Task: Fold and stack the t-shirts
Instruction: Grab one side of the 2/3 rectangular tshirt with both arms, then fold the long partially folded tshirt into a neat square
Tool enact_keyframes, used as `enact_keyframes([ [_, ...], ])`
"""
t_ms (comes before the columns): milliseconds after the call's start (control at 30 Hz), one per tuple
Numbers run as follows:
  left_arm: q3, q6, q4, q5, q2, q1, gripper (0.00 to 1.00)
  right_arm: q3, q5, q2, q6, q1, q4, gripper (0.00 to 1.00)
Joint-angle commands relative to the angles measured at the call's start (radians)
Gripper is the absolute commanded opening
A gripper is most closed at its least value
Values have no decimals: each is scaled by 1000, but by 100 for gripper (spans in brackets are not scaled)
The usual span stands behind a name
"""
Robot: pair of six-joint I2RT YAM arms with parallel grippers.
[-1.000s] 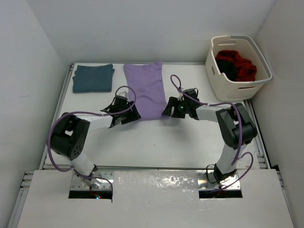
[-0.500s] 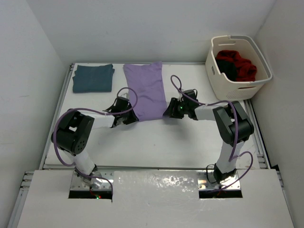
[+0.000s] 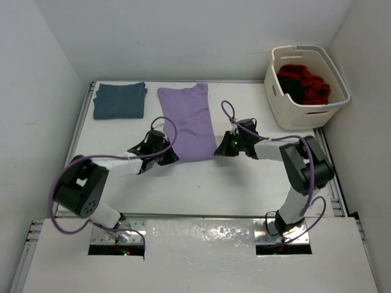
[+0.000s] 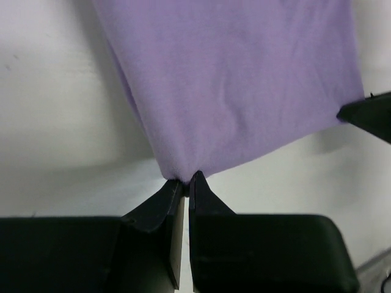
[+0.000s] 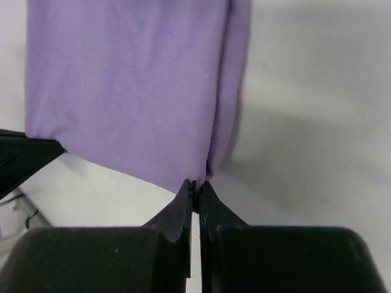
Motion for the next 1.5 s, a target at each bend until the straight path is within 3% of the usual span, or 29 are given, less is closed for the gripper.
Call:
enact_keyframes([
  [0, -22, 39, -68, 10, -125, -38, 0, -32, -58, -134, -59, -3, -50, 0],
  [167, -36, 51, -215, 101, -281, -57, 0, -146, -121, -319, -66, 6, -109, 0],
  [300, -26, 53, -275, 152, -402, -68, 0, -125, -41, -487, -146, 23, -289, 0],
  [500, 30, 50, -283, 126, -519, -70, 0, -57, -16, -559, -108, 25, -302, 0],
  [800, 153, 77, -166, -68, -418, -41, 0, 205, 19, -405, -105, 22, -248, 0],
  [1200, 354, 125, -116, -19, -116, 145, 0, 602, 70, -49, -135, -11, -323, 0],
  [1467, 539, 146, -112, 52, 104, 217, 0, 777, 114, 137, -135, -41, -332, 0],
])
